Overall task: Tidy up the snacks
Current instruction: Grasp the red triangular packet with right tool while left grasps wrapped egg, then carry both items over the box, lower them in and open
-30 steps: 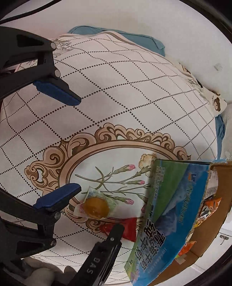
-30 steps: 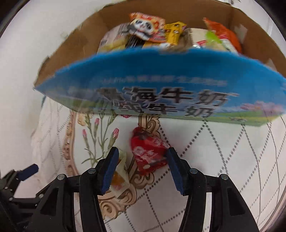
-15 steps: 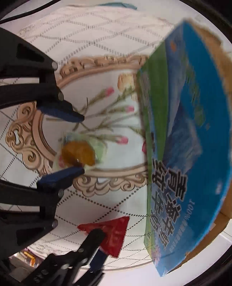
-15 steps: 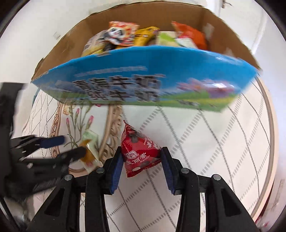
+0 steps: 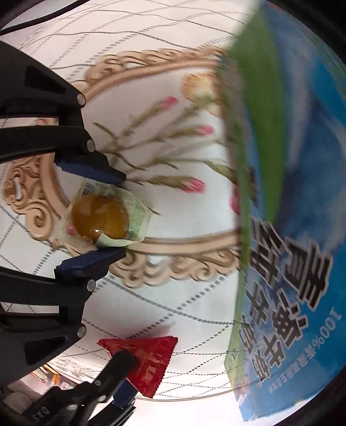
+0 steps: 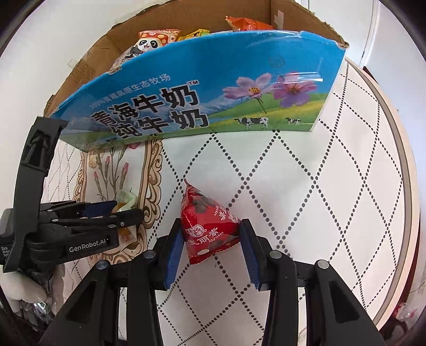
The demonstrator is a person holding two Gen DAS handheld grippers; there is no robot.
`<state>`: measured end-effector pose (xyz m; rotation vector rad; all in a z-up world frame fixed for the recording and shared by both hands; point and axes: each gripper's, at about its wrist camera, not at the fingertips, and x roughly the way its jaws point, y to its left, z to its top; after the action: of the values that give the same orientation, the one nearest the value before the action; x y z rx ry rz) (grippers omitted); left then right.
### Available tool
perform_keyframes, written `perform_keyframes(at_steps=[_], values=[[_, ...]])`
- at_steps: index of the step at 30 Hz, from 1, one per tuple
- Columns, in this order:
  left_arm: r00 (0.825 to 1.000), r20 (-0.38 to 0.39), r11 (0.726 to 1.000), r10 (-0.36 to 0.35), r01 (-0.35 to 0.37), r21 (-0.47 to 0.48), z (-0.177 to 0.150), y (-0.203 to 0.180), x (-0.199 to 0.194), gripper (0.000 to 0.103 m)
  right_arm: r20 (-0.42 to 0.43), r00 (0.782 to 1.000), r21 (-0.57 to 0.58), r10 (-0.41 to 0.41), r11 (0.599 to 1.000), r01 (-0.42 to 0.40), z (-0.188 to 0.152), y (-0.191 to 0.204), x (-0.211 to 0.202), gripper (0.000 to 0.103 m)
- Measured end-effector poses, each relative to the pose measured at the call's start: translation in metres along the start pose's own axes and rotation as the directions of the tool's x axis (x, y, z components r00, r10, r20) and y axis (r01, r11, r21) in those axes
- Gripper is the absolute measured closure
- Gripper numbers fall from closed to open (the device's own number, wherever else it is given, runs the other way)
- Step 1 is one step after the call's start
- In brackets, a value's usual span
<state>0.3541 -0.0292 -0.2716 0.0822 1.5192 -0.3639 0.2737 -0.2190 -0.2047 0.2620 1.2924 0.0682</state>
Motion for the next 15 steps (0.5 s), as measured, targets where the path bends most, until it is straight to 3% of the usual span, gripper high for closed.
perform_keyframes(at_steps=[9, 14, 15], values=[[0.999, -0.011, 0.992, -0.047, 0.045, -0.121, -0.061, 0.026, -0.013, 0.059, 0.002, 0.997, -0.009, 0.076, 0.997, -0.076, -0.023, 0.011, -0.011, 0.059], [0.998, 0.014, 0.995, -0.064, 0.065, -0.08, -0.066, 0.023, -0.035, 0.062, 0.006, 0.994, -0.036, 0.11, 0.993, -0.11, -0.026, 0.017, -0.025, 0.059], [0.998, 0.022, 0.996, -0.062, 0.064, -0.069, -0.063, 0.021, -0.041, 0.066, 0.011, 0.993, -0.041, 0.114, 0.993, -0.113, -0.026, 0.019, -0.028, 0.059]])
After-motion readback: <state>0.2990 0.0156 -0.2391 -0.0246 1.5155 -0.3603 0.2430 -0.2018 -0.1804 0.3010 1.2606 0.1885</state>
